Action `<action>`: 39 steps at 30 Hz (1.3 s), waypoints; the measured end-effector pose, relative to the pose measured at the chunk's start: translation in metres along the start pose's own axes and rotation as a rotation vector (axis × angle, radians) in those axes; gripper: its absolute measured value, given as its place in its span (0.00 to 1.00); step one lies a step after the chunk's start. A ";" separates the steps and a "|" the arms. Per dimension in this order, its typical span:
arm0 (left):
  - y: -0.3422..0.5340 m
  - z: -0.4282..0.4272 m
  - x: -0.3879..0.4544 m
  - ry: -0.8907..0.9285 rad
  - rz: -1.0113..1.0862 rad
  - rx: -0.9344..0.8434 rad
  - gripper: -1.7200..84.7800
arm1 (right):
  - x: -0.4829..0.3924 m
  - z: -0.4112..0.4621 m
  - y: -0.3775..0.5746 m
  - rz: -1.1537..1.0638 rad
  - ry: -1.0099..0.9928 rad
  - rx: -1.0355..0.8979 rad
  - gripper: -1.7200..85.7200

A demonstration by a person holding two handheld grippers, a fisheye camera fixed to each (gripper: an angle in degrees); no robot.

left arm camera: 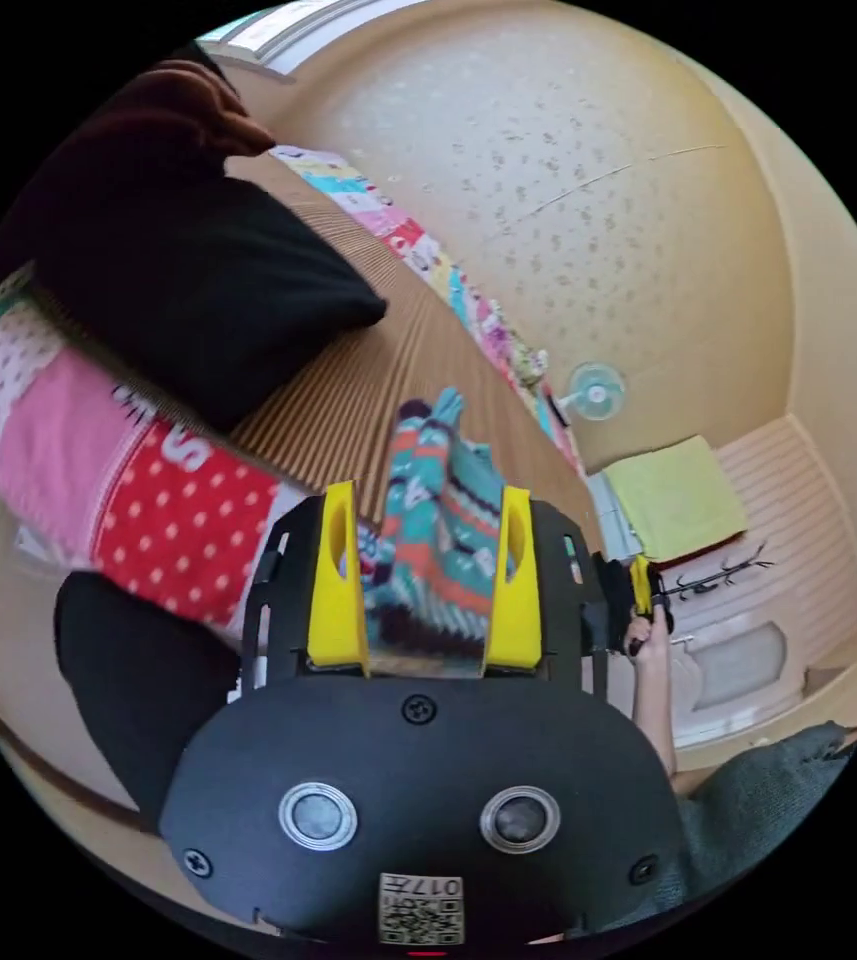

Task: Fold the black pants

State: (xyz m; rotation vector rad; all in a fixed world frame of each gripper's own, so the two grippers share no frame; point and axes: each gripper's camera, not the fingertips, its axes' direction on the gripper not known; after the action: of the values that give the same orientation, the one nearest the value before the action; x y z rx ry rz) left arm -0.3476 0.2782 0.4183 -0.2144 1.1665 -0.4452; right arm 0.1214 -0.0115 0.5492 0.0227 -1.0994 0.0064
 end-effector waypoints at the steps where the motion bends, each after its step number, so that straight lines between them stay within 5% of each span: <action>1: 0.011 0.003 -0.014 0.026 -0.040 -0.048 0.24 | -0.001 0.024 0.001 0.006 0.021 -0.070 0.03; 5: 0.032 0.018 -0.046 0.271 -0.210 -0.113 0.21 | -0.019 0.110 -0.010 -0.010 -0.023 -0.319 0.04; 7: 0.037 0.032 -0.049 0.541 -0.313 -0.115 0.14 | -0.046 0.164 -0.024 -0.042 -0.021 -0.442 0.06; 10: 0.029 0.035 -0.013 0.760 -0.214 -0.097 0.11 | -0.094 0.229 -0.048 -0.106 0.043 -0.596 0.13; 15: 0.015 0.037 0.096 0.622 0.196 -0.230 0.11 | -0.169 0.320 -0.082 -0.208 0.287 -0.851 0.25; 20: 0.030 0.051 0.183 0.461 0.500 -0.310 0.11 | -0.198 0.408 -0.063 -0.380 0.893 -1.199 0.17; 22: 0.033 0.052 0.198 0.425 0.539 -0.329 0.12 | -0.208 0.414 -0.042 -0.613 1.126 -1.260 0.11; 26: 0.039 0.037 0.205 0.587 0.561 -0.336 0.13 | -0.222 0.329 -0.072 -0.600 0.871 -1.106 0.10; 31: 0.049 0.044 0.176 0.647 0.383 -0.344 0.14 | -0.168 0.062 -0.097 -0.566 0.428 -0.605 0.10; 36: 0.054 0.099 0.146 0.601 0.094 -0.469 0.20 | -0.005 -0.120 -0.068 -0.033 0.596 -0.413 0.18; 39: 0.047 0.136 0.160 0.552 0.075 -0.495 0.23 | 0.049 -0.201 -0.035 0.049 0.518 -0.204 0.21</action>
State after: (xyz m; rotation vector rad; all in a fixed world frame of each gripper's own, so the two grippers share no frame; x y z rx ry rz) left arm -0.1606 0.2398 0.3189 -0.4943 1.8156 -0.1387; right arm 0.3229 -0.0424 0.5012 -0.1804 -0.5779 -0.0534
